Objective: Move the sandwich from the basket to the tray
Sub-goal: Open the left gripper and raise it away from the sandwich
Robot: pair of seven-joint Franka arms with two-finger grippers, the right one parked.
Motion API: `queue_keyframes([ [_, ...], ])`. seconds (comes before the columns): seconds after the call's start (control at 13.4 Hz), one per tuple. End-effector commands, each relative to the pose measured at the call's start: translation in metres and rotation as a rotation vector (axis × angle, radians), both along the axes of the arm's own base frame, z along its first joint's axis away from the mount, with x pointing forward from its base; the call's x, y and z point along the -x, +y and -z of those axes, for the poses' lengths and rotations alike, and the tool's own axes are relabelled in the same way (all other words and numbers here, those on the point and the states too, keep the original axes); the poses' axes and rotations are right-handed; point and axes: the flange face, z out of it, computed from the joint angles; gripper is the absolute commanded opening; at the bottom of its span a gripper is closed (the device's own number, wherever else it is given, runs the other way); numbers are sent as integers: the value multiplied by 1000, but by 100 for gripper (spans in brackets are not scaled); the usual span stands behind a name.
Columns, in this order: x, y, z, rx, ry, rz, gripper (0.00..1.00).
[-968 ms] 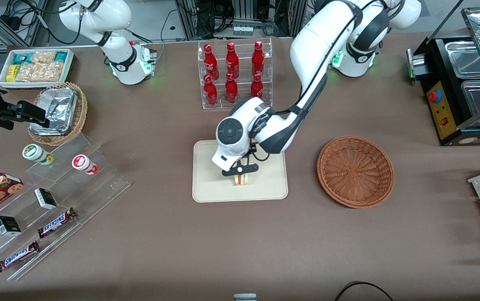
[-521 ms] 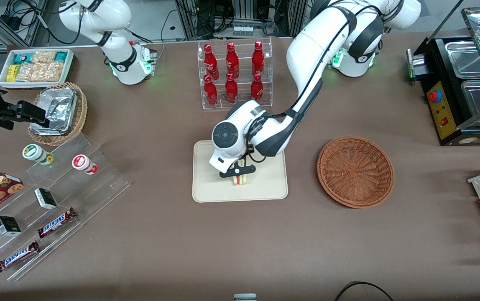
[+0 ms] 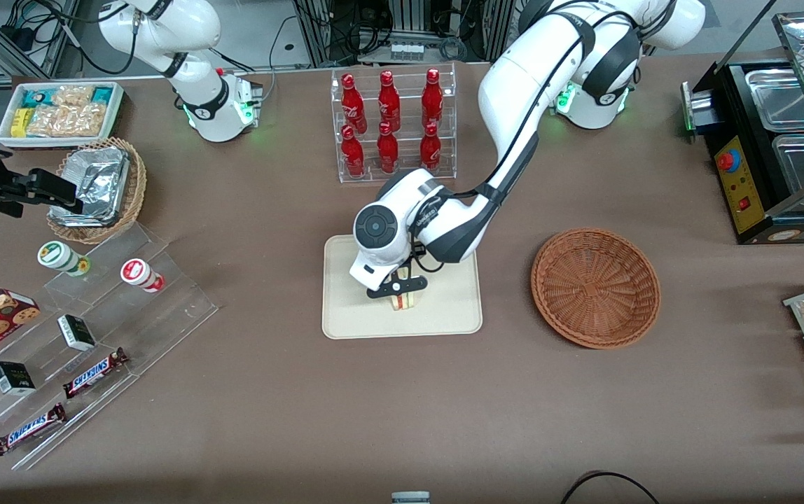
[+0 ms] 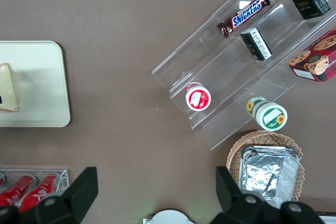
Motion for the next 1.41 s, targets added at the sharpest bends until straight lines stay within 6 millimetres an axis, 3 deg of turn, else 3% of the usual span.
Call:
queue_keyframes([
  [0.0, -9, 5, -47, 23, -30, -35, 100],
  [0.22, -17, 17, -95, 41, -60, -36, 100],
  [0.45, -41, 56, -118, 22, -38, 14, 100],
  [0.52, -55, 79, -119, 16, -19, 49, 100],
  [0.67, -59, 110, -141, -60, 3, 45, 100],
  [0.74, -72, 135, -151, -78, -3, 21, 100],
  [0.89, -95, 181, -154, -89, 16, -36, 100],
  [1.34, -113, 296, -177, -80, 37, 86, 100],
])
